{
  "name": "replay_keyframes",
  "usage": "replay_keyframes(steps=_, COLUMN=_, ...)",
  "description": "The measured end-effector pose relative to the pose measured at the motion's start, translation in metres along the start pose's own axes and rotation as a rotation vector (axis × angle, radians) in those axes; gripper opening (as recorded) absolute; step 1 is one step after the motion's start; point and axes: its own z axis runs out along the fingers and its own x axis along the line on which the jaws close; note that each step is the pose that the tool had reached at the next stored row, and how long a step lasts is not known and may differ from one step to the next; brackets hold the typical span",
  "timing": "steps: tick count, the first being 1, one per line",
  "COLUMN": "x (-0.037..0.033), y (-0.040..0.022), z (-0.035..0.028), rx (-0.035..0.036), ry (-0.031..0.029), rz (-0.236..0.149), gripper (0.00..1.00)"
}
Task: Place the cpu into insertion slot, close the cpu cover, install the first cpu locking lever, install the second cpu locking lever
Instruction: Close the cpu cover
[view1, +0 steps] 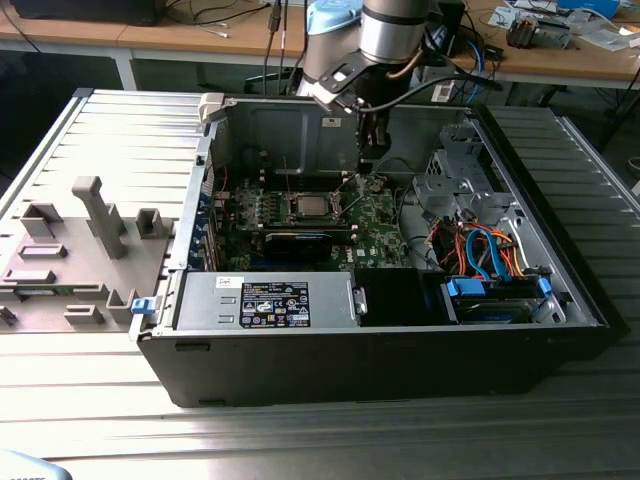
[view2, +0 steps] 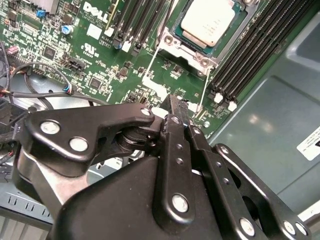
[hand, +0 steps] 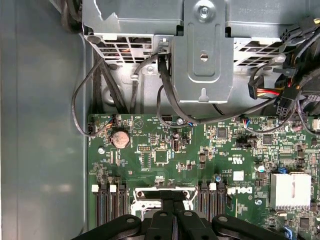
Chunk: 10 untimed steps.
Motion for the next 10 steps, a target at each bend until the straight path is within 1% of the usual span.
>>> replay_keyframes(steps=7, x=-0.0001, y=0.0061, z=0.0004, rx=0.0, ry=-0.0001, rz=0.0, gripper=0.11)
replay_keyframes(steps=10, x=-0.0001, y=0.0074, z=0.0005, rx=0.0, ry=0.0, rz=0.0, gripper=0.11)
